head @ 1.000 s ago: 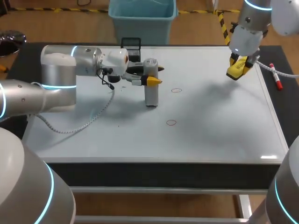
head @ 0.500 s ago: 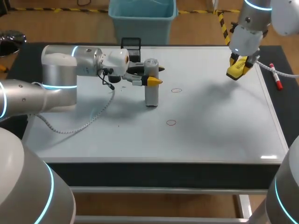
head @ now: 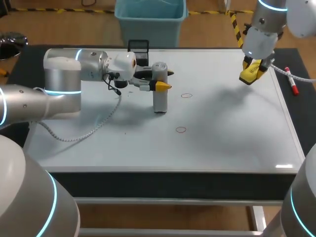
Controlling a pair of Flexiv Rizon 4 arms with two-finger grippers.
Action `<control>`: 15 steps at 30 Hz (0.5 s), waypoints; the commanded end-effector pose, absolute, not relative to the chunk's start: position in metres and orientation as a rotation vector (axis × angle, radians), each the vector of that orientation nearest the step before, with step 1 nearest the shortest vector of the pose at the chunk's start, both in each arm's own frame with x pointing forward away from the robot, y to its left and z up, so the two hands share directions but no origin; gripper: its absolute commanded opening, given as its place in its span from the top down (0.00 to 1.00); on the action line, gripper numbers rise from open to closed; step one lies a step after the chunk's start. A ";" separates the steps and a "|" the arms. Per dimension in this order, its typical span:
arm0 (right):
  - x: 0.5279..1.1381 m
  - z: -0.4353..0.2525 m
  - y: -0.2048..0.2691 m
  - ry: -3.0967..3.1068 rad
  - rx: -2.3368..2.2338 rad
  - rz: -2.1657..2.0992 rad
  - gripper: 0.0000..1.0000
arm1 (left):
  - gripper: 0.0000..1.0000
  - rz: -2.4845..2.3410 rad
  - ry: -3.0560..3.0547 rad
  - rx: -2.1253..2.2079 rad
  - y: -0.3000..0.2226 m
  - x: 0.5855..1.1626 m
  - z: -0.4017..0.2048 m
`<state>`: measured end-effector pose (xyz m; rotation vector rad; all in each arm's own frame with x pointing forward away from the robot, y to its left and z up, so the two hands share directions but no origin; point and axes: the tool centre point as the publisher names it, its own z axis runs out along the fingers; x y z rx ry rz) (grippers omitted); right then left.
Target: Pick up the inspection probe, press it on each red-marked spot on the whiteboard one by one, put down the probe, pick up the eraser, and wipe off all the red marks.
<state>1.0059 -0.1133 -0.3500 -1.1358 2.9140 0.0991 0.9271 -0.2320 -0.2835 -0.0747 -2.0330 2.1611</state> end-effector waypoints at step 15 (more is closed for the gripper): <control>1.005 -0.349 -0.114 2.914 -1.138 0.094 1.00 | 1.00 2.291 -2.170 -0.057 -0.121 0.978 -0.218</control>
